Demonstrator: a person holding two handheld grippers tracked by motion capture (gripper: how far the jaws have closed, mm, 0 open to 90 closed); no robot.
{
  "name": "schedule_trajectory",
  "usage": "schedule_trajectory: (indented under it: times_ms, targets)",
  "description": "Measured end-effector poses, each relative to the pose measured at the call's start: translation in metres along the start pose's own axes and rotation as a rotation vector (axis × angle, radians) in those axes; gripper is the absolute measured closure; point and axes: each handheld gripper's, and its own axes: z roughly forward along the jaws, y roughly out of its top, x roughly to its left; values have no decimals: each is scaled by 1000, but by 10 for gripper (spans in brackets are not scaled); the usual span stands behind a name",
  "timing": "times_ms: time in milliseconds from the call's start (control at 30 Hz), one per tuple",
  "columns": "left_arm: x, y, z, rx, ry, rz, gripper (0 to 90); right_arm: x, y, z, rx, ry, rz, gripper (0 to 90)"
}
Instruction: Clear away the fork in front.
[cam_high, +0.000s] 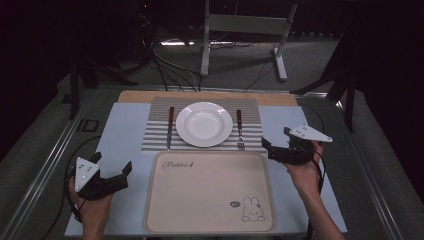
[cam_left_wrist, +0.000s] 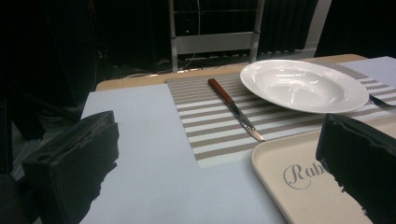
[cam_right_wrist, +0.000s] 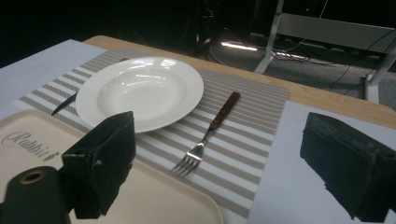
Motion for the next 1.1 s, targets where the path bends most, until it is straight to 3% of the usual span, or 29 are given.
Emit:
schedule_trajectory:
  times_ms: [367, 767, 1100]
  targets:
    - [0, -1, 1, 7, 1, 5, 0, -6, 14, 25, 51, -9, 43, 105]
    - [-2, -1, 2, 12, -3, 10, 0, -4, 36, 49, 58, -22, 35, 105]
    - [-2, -1, 3, 17, 1, 8, 0, -9, 53, 78, 85, -17, 60, 106]
